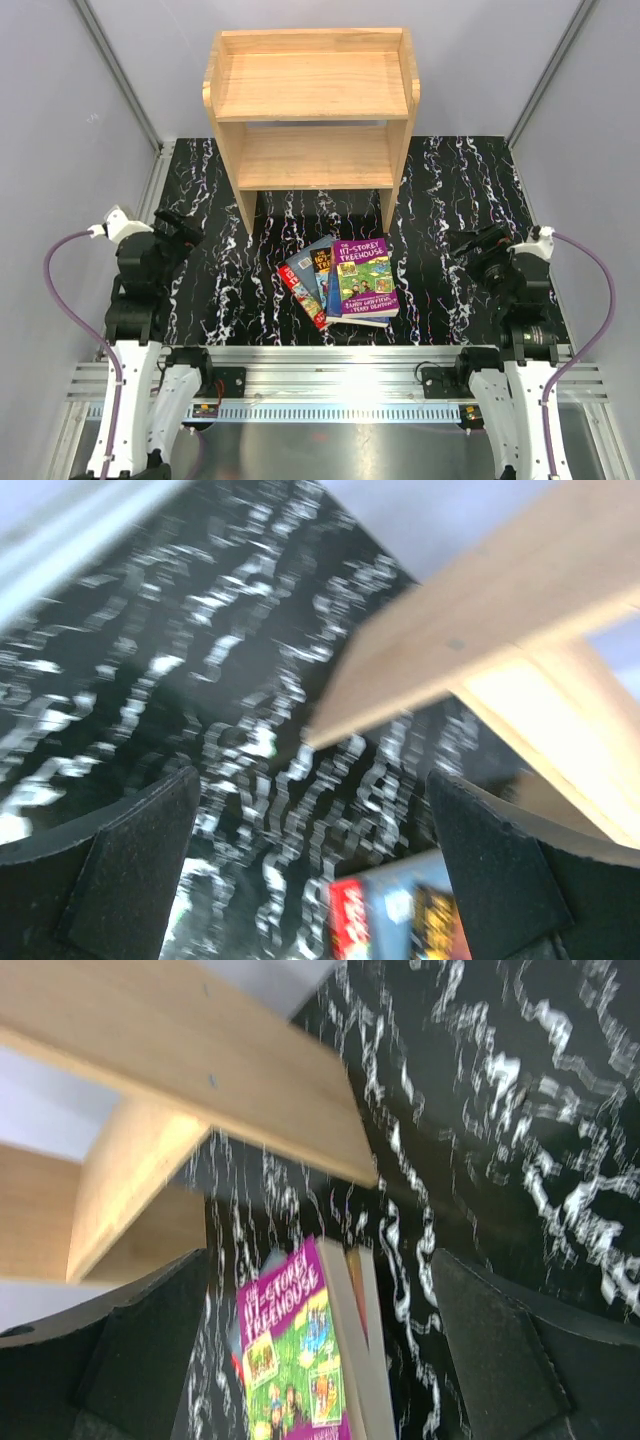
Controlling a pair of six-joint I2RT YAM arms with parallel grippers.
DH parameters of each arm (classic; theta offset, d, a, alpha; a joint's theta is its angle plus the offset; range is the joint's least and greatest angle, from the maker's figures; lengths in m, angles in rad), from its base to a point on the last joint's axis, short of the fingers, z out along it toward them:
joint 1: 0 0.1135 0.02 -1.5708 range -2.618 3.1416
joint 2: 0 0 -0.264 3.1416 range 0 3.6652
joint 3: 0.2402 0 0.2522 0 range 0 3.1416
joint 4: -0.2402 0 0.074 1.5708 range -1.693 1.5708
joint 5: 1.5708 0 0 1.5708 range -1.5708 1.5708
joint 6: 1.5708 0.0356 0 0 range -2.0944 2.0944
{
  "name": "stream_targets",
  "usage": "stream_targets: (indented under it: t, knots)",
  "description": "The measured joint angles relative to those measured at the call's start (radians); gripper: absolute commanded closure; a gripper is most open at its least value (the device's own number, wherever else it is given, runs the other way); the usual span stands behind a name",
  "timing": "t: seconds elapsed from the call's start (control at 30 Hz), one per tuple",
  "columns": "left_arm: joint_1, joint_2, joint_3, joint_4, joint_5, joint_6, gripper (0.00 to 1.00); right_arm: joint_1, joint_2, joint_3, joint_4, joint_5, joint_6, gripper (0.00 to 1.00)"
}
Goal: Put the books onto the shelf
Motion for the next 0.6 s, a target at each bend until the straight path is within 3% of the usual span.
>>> stream_targets:
  t: [0.2, 0.3, 0.47, 0.6]
  knots:
    - [-0.002, 0.014, -0.026, 0.023, 0.243, -0.021, 0.01, 0.000, 0.015, -0.034, -0.064, -0.170, 0.021, 0.00]
    - [-0.055, -0.004, -0.072, 0.014, 0.275, -0.022, 0.01, 0.000, 0.019, -0.087, -0.059, -0.249, 0.027, 0.00]
    - [-0.392, -0.047, -0.077, -0.019, 0.183, -0.031, 0.01, 0.000, 0.028, -0.211, -0.006, -0.361, 0.048, 0.00]
    - [-0.638, 0.048, -0.068, -0.013, 0.074, -0.056, 0.01, 0.000, 0.082, -0.269, 0.069, -0.414, 0.065, 0.00]
